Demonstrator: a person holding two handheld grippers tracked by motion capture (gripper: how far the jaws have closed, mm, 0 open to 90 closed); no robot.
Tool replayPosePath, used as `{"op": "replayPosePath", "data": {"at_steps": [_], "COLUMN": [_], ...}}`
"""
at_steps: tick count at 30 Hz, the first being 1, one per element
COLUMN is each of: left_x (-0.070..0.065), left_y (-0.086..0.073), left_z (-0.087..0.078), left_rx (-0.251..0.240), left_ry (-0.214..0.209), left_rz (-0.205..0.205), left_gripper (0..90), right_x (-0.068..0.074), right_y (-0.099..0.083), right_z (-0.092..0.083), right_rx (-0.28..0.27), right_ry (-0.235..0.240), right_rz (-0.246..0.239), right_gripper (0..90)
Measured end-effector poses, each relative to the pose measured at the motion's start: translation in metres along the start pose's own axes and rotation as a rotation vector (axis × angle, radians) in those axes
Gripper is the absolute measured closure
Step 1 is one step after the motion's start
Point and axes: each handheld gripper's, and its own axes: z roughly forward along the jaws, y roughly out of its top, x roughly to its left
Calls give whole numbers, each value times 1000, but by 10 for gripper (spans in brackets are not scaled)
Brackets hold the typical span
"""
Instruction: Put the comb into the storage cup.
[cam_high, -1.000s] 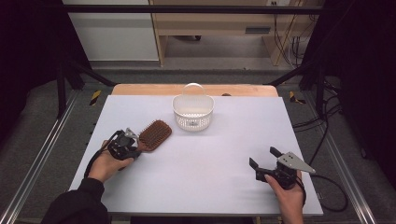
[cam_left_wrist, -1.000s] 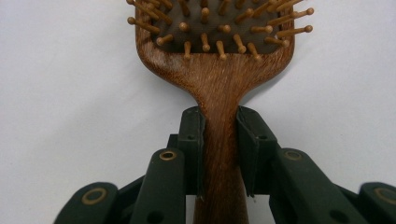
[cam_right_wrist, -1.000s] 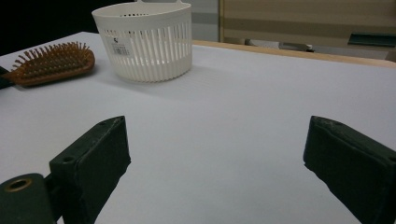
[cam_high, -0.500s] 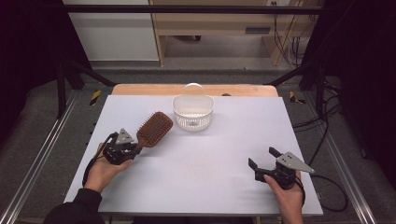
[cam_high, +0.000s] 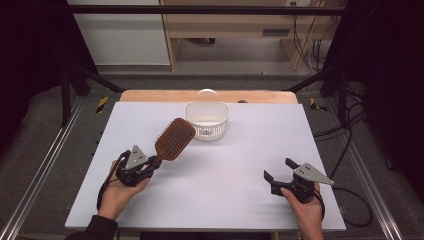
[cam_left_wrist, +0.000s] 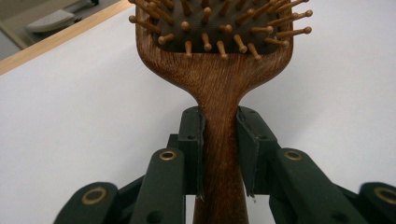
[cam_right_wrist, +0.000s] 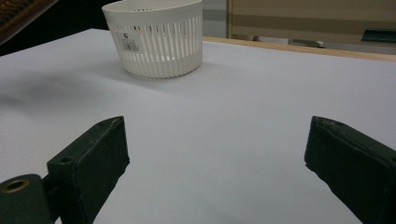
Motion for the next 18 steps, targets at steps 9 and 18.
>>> {"op": "replayPosePath", "data": {"at_steps": [9, 18], "left_x": [-23, -34], "left_y": [-2, 1], "left_z": [12, 23], "left_rx": [-43, -100], "left_ry": [-18, -28], "left_rz": [24, 20], "left_gripper": [721, 722], "right_x": [6, 14], "right_y": [1, 5], "right_z": [3, 5], "right_rx": [-10, -31], "right_ry": [18, 50], "right_rz": [1, 15], "right_gripper": [64, 60]}}
